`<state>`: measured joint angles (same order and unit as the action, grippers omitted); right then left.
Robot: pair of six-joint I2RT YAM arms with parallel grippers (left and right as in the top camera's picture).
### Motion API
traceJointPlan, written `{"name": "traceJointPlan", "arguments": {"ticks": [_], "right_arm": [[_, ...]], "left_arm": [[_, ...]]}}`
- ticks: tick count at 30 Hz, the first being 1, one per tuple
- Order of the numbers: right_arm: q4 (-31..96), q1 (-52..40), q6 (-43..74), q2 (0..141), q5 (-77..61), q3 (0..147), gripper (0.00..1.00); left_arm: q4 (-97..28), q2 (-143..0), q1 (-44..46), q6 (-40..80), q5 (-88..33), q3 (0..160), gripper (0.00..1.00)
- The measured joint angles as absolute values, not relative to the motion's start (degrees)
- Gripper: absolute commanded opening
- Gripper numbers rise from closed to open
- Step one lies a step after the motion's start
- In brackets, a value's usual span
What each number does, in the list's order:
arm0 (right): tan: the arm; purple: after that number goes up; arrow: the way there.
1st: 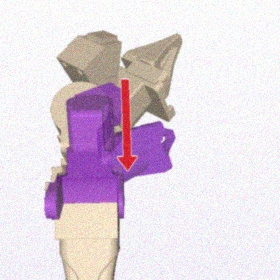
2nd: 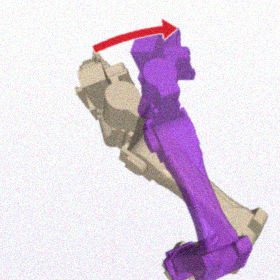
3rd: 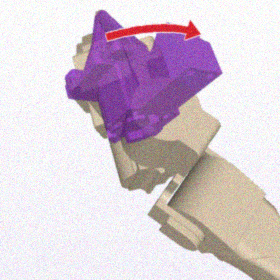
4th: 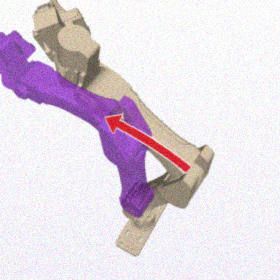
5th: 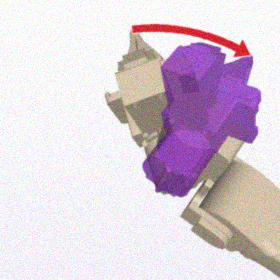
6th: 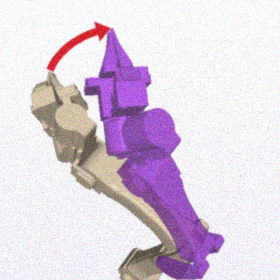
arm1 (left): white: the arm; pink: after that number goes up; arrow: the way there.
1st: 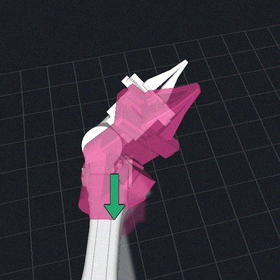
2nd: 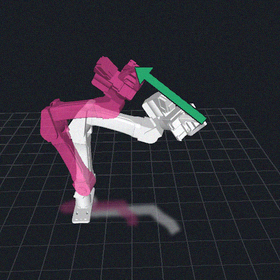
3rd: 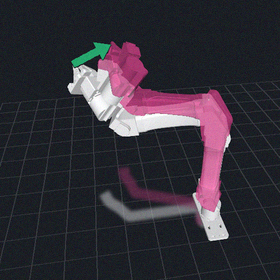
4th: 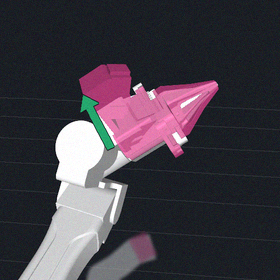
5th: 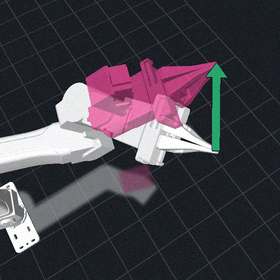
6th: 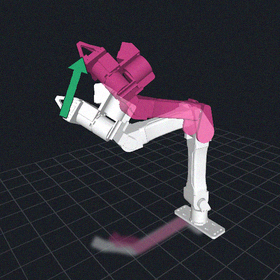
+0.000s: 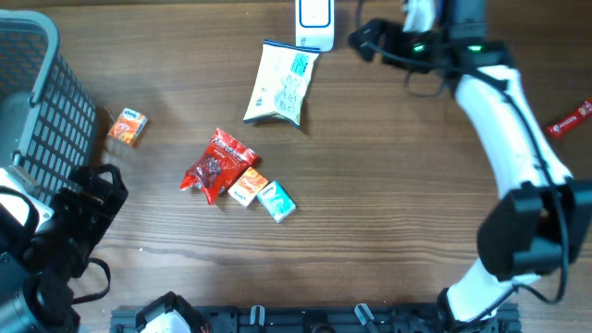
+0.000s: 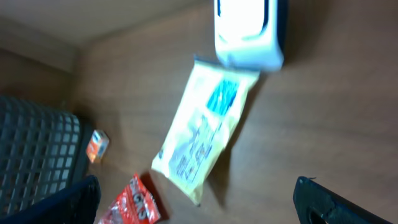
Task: Scan the item barcode
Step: 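Move the right gripper back left to the white-blue snack bag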
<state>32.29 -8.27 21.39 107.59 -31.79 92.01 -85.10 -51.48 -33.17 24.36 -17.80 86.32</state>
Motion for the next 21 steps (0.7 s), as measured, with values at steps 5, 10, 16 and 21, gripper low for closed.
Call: {"name": "traceJointPlan", "arguments": {"ticks": [5,10,16,21], "right_arm": [[33.5,-12.5,28.8,114.1,-30.8,92.0,1.00],[33.2,-17.0,34.6,120.5,-30.5,92.0,1.00],[27.9,-20.8,40.1,126.3,-31.7,92.0,1.00],[26.0,-20.8,44.6,128.4,-33.3,92.0,1.00]], "left_arm": [[-85.1,-51.5,-33.2,24.4,-17.8,86.3,1.00],[-85.1,-51.5,-33.2,24.4,-17.8,86.3,1.00],[-85.1,-51.5,-33.2,24.4,-17.8,86.3,1.00],[-85.1,-51.5,-33.2,24.4,-17.8,86.3,1.00]]}}
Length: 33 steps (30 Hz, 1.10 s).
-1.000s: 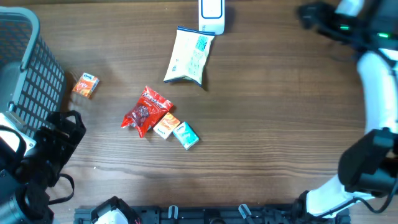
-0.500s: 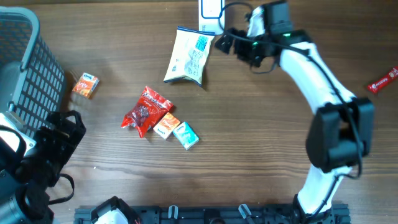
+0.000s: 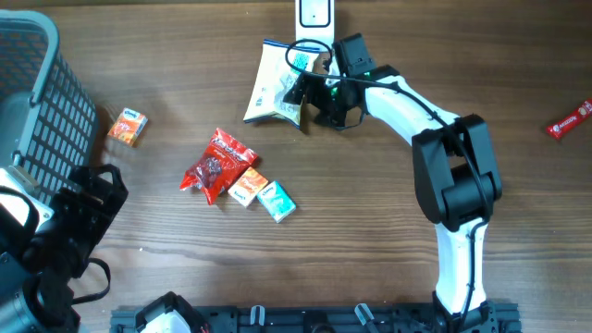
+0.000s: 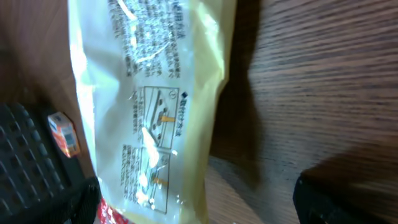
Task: Scan the item barcode
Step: 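Move the right gripper back left to the white-blue snack bag, then grasp the edge of the white-blue snack bag with the right gripper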
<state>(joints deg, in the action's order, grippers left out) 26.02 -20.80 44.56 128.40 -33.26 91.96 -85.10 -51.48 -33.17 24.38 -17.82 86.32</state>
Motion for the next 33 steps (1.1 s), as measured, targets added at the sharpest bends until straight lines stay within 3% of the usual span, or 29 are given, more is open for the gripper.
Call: {"name": "traceJointPlan", "arguments": {"ticks": [23,33], "right_arm": [[12.5,-20.5,55.5,134.1,-47.2,92.8,1.00],[10.0,-20.4,57.5,137.3,-48.6,93.4,0.39]], "left_arm": [[-85.1,-51.5,-33.2,24.4,-17.8,86.3,1.00],[-85.1,-51.5,-33.2,24.4,-17.8,86.3,1.00]]}}
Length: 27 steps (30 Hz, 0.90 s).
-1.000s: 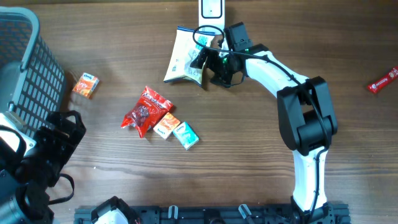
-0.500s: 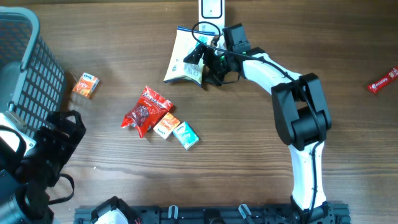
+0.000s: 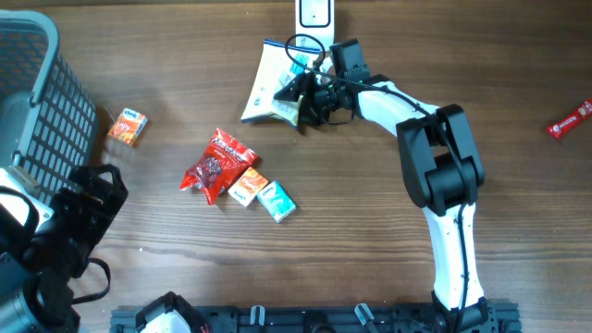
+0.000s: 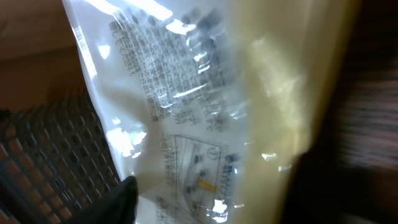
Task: Scan the item barcode
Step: 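Grasp the edge of the white-blue snack bag with the right gripper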
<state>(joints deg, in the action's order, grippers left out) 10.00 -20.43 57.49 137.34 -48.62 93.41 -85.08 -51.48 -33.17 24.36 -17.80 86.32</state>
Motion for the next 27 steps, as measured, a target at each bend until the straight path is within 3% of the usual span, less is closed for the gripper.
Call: {"name": "traceJointPlan", "arguments": {"ticks": [3,4,5,27], "right_arm": [[10.0,-20.4,57.5,138.1,-48.0,93.5,0.18],[10.0,-20.4,57.3,138.4,-47.8,93.6,0.06],[9.9,-20.4,57.3,138.6,-47.7,93.6,0.04],[18.1,-20.5,40.2,137.3,-45.9,93.9,0.04]], "left_arm": [[-85.1,-51.5,-33.2,24.4,-17.8,86.3,1.00],[-85.1,-51.5,-33.2,24.4,-17.8,86.3,1.00],[-85.1,-51.5,-33.2,24.4,-17.8,86.3,1.00],[-85.1,-51.5,-33.2,24.4,-17.8,86.3,1.00]]}}
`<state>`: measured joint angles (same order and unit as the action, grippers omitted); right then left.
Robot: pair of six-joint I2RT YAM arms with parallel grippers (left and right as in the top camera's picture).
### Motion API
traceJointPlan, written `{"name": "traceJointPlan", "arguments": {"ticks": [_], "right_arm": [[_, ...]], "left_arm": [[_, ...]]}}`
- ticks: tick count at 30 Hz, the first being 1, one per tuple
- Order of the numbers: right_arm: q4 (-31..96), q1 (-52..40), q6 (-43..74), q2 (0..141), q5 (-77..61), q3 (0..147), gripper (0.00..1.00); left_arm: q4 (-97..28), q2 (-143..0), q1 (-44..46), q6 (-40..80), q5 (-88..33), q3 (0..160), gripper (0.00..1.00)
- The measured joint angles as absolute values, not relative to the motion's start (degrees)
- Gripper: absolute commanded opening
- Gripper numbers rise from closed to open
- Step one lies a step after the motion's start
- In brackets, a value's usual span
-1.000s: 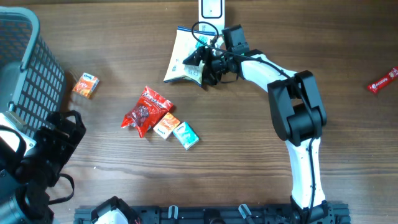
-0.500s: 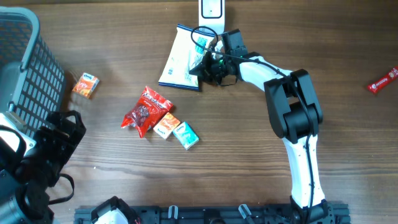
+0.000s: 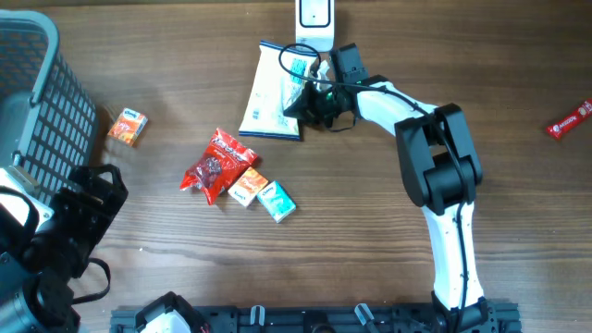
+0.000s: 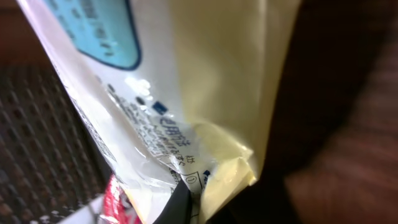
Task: Scan the item barcode
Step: 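Grasp the edge of the white-blue snack bag with the right gripper, then lift the white-blue bag and raise it toward the scanner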
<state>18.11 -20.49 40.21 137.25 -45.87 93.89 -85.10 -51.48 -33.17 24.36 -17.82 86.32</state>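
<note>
A pale yellow packet (image 3: 271, 91) with blue print sits just in front of the white scanner (image 3: 315, 20) at the back of the table. My right gripper (image 3: 303, 100) is shut on the packet's right edge. In the right wrist view the packet (image 4: 186, 81) fills the frame. Its lower corner is pinched in the right gripper (image 4: 205, 208), with one dark finger (image 4: 180, 204) showing under it. No barcode can be made out. My left gripper (image 3: 91, 196) rests at the near left, far from the packet, and its jaws are not readable.
A dark mesh basket (image 3: 42, 102) stands at the far left with a small orange and blue box (image 3: 127, 126) beside it. A red packet (image 3: 216, 165) and two small boxes (image 3: 260, 193) lie mid-table. A red bar (image 3: 571, 117) lies at the right edge.
The right gripper has shut on the packet's right edge. The packet, crumpled on the table before, now shows longer and flatter from above, its near end further toward me.
The right gripper was open, high at the back right of the scanner, with the packet lying flat below it. Then it was low beside the packet's right edge, still open. Then it pressed against the packet, and now holds its edge.
</note>
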Motion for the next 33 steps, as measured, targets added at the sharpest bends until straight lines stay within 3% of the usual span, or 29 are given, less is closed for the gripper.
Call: {"name": "traceJointPlan", "arguments": {"ticks": [19,27,29,30,33], "right_arm": [[33.2,-20.5,19.1,118.0,-25.6,92.0,0.04],[39.4,-20.5,13.0,116.8,-23.4,89.9,0.05],[39.0,-20.5,12.2,116.8,-23.3,87.7,0.29],[38.5,-20.5,11.9,117.0,-23.3,86.4,0.52],[36.6,-20.5,11.4,118.0,-23.0,83.2,0.75]], "left_arm": [[-85.1,-51.5,-33.2,24.4,-17.8,86.3,1.00],[-85.1,-51.5,-33.2,24.4,-17.8,86.3,1.00],[-85.1,-51.5,-33.2,24.4,-17.8,86.3,1.00],[-85.1,-51.5,-33.2,24.4,-17.8,86.3,1.00],[-85.1,-51.5,-33.2,24.4,-17.8,86.3,1.00]]}}
